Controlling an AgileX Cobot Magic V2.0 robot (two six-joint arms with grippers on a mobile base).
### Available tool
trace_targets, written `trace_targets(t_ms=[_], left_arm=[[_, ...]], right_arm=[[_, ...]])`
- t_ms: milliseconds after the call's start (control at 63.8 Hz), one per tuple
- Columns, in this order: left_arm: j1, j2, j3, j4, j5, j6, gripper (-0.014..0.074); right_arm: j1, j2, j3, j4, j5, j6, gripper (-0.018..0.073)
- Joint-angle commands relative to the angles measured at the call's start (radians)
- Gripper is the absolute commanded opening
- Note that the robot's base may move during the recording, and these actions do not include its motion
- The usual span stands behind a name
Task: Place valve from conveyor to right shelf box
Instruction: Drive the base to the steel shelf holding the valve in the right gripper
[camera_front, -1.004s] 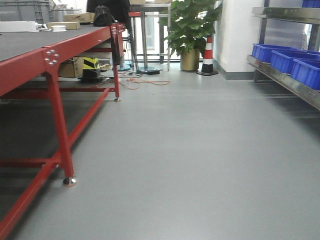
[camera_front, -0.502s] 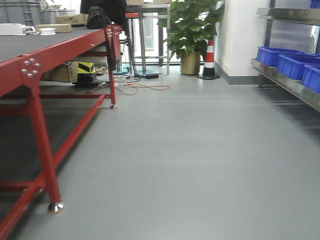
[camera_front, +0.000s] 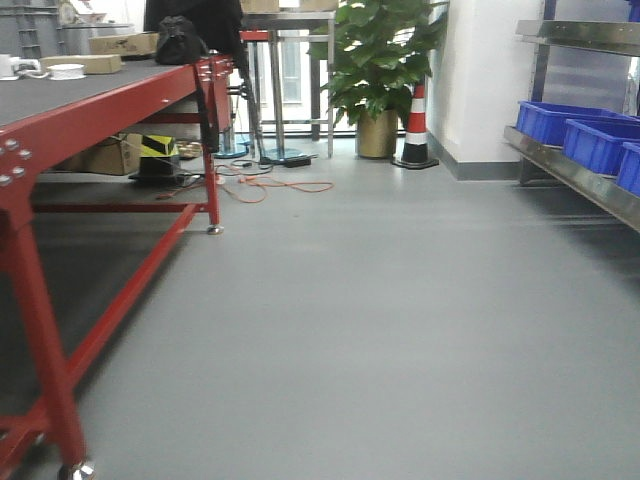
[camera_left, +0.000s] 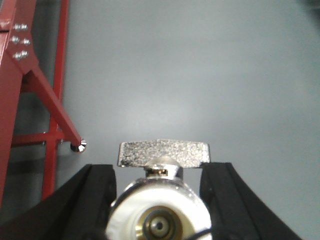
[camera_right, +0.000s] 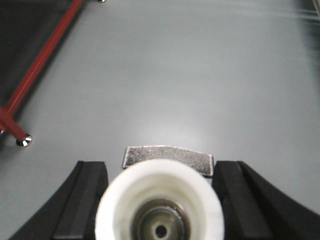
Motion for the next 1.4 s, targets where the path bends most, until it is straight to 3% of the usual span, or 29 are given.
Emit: trace_targets(t_ms=[0,706,1380], left_arm=[[-0.004,-0.010,-0.009,-0.009,-0.041,-0.008,-0.0111],[-0.004,-0.010,-0.009,-0.009,-0.041,-0.008,-0.0111],[-0.004,-0.010,-0.009,-0.009,-0.041,-0.008,-0.0111]], right_arm=[[-0.001,-0.011,-0.017,0.004,-0.068,0.001,-0.0153],[-0.001,-0.011,-0.017,0.004,-0.184,0.001,-0.0153],[-0.001,-0.011,-0.017,0.004,-0.187,0.001,-0.0153]])
